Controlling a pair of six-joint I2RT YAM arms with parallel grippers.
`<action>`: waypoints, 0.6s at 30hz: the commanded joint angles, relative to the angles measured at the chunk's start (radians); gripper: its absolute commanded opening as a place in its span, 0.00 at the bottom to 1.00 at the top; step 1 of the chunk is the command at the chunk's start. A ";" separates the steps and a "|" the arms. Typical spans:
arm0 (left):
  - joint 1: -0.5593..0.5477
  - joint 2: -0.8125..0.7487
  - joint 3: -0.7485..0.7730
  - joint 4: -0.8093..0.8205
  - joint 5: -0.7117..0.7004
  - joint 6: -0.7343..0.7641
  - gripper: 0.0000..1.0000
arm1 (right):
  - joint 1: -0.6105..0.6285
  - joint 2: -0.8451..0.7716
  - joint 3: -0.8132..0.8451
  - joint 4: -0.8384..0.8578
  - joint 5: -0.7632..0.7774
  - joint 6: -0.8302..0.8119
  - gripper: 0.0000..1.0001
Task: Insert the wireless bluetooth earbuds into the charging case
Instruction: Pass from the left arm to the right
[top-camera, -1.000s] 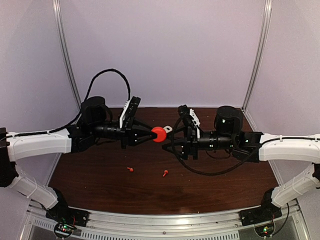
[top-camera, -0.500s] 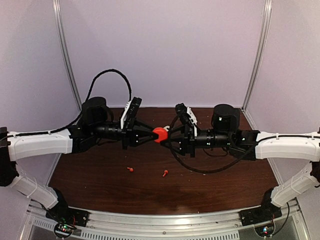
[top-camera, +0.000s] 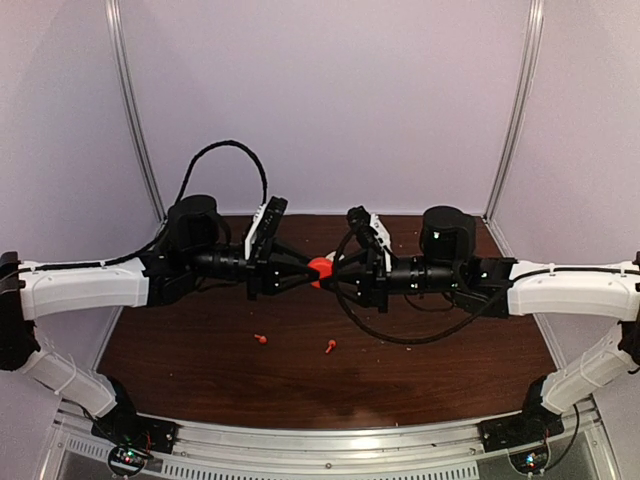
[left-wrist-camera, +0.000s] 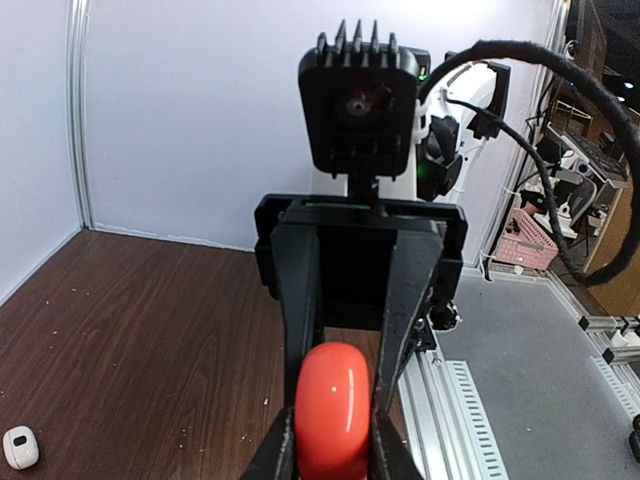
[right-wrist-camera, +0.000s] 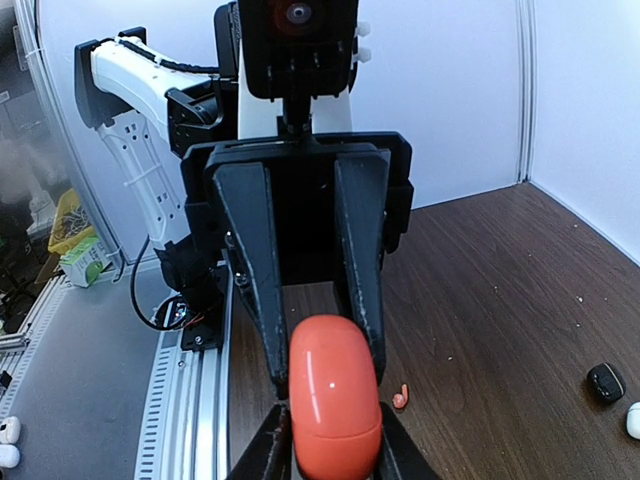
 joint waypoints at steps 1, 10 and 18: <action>-0.003 0.019 0.032 0.032 0.004 -0.001 0.00 | 0.003 0.010 0.042 0.002 -0.027 -0.024 0.27; -0.003 0.024 0.035 0.033 -0.001 -0.005 0.04 | 0.003 0.015 0.045 -0.012 -0.040 -0.036 0.16; -0.003 -0.024 0.010 0.024 -0.106 0.002 0.39 | 0.002 -0.004 0.029 -0.034 -0.021 -0.064 0.10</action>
